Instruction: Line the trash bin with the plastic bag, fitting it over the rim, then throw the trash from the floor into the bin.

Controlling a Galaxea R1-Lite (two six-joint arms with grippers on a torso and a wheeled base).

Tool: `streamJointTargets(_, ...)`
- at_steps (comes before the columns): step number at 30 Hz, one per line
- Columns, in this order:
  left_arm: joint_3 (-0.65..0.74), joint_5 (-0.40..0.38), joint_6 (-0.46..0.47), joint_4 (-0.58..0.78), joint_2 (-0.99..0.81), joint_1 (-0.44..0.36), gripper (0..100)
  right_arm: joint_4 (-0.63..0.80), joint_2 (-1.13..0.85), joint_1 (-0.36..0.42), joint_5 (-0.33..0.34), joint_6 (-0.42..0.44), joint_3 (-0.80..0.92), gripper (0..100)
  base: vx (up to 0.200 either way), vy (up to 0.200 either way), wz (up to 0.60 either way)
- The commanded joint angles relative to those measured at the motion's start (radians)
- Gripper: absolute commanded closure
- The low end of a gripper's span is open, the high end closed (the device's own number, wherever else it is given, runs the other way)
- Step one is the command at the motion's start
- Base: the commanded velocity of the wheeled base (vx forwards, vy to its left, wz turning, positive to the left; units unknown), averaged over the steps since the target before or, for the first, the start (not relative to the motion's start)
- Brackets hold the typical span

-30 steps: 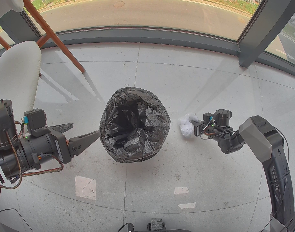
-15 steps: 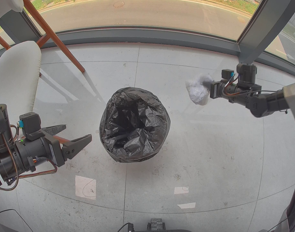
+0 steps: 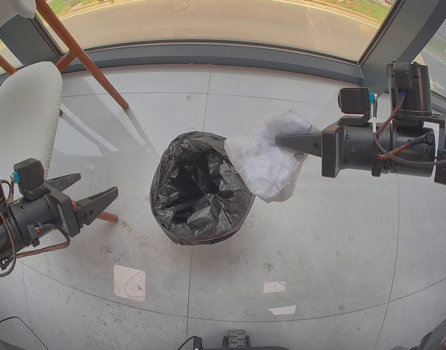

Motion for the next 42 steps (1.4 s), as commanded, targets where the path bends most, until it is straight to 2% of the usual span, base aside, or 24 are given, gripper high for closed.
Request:
streamJointTargets(1,-0.051,-0.006,0.0,-0.002,0.017,0.061,0,-0.09,0.041,0.087,-0.001,0.021,0.016,100,0.0,0.0,0.0)
streamJointTargets(9,-0.054,-0.016,0.0,-0.004,0.028,0.069,0,-0.199,0.13,0.095,-0.004,0.021,-0.027,100,0.0,0.0,0.0)
streamJointTargets(13,-0.057,-0.016,0.0,-0.004,0.028,0.069,0,-0.205,0.136,0.097,-0.004,0.023,-0.038,100,0.0,0.0,0.0)
streamJointTargets(14,-0.059,-0.016,0.0,-0.004,0.028,0.069,0,-0.205,0.135,0.095,-0.003,0.023,-0.038,0,0.0,0.0,0.0)
streamJointTargets(25,-0.053,-0.014,-0.002,-0.002,0.028,0.075,0,-0.221,0.052,0.061,-0.011,0.055,-0.013,0,0.0,0.0,0.0)
streamJointTargets(28,-0.043,-0.009,0.001,0.004,0.012,0.165,0,-0.218,-0.036,-0.002,-0.044,0.081,0.027,0,0.0,0.0,0.0)
streamJointTargets(31,0.006,-0.008,0.001,0.004,-0.06,0.251,0,-0.219,-0.161,-0.1,-0.093,0.083,0.117,0,0.0,0.0,0.0)
streamJointTargets(34,0.092,-0.005,0.001,-0.005,-0.158,0.297,0,-0.224,-0.299,-0.23,-0.098,0.078,0.237,0,0.0,0.0,0.0)
streamJointTargets(37,0.213,-0.005,-0.014,-0.005,-0.318,0.31,0,-0.222,-0.471,-0.373,-0.092,0.077,0.399,0,0.0,0.0,0.0)
streamJointTargets(39,0.286,-0.003,-0.031,0.002,-0.428,0.31,0,-0.218,-0.575,-0.436,-0.098,0.078,0.497,0,0.0,0.0,0.0)
streamJointTargets(40,0.286,-0.003,-0.031,0.002,-0.428,0.31,0,-0.218,-0.575,-0.436,-0.098,0.078,0.497,0,0.0,0.0,0.0)
streamJointTargets(42,0.404,-0.005,-0.04,0.01,-0.621,0.31,0,-0.213,-0.773,-0.523,-0.1,0.074,0.655,0,0.0,0.0,0.0)
